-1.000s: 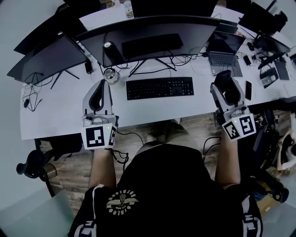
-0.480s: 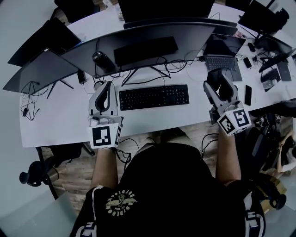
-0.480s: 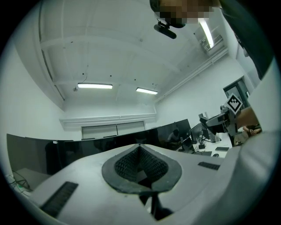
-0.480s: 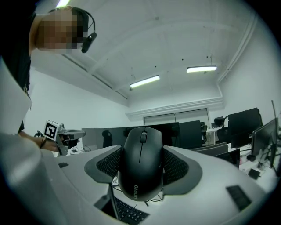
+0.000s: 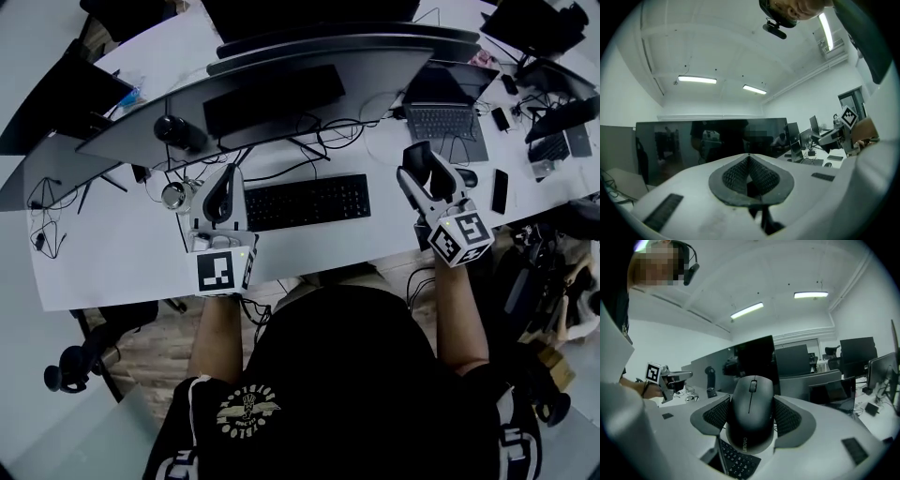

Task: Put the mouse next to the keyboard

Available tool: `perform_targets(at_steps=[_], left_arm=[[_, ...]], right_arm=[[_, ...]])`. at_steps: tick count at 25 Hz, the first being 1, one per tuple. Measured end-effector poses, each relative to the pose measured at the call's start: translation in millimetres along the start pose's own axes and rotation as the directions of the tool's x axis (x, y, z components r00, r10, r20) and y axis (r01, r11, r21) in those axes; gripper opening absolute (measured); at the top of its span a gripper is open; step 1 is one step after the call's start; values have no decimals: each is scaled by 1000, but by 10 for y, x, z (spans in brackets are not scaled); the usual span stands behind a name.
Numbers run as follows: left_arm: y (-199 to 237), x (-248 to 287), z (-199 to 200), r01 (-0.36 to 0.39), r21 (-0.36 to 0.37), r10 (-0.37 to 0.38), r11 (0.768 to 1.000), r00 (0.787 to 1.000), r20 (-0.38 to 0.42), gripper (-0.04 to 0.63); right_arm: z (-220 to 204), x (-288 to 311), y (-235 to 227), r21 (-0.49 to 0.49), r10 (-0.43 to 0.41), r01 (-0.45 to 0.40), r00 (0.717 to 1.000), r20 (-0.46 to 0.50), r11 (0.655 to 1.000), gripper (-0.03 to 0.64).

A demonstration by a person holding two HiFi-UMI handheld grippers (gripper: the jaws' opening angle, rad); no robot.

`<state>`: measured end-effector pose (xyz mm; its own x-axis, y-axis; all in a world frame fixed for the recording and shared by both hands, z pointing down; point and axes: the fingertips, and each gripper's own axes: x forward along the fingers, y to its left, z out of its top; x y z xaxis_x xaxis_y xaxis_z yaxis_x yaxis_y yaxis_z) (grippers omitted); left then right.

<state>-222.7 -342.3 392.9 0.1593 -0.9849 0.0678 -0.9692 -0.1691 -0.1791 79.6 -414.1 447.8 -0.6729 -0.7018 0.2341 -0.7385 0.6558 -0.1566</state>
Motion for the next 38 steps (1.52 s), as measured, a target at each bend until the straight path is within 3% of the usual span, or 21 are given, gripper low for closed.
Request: perform_targets(at_steps=[10, 16, 28, 35, 38], left_arm=[[-371, 397, -643, 60, -43, -64, 997, 993, -95, 2], [-451, 505, -930, 58, -58, -66, 997, 985, -157, 2], [-706, 370, -1384, 87, -96, -111, 992, 954, -280, 2], [-624, 215, -1417, 64, -105, -93, 992, 950, -299, 2], [-571, 131, -1387, 55, -101, -82, 993, 952, -296, 2]], right_arm=[[-798, 280, -427, 72, -23, 35, 988, -155, 997, 291], [-1417, 415, -516, 116, -9, 42, 963, -271, 992, 291], [-2662, 556, -572, 100, 8, 51, 858, -514, 994, 291], [-3055, 576, -636, 52, -47, 99, 790, -612, 994, 293], [-3160, 589, -658, 35, -60, 105, 774, -631, 994, 295]])
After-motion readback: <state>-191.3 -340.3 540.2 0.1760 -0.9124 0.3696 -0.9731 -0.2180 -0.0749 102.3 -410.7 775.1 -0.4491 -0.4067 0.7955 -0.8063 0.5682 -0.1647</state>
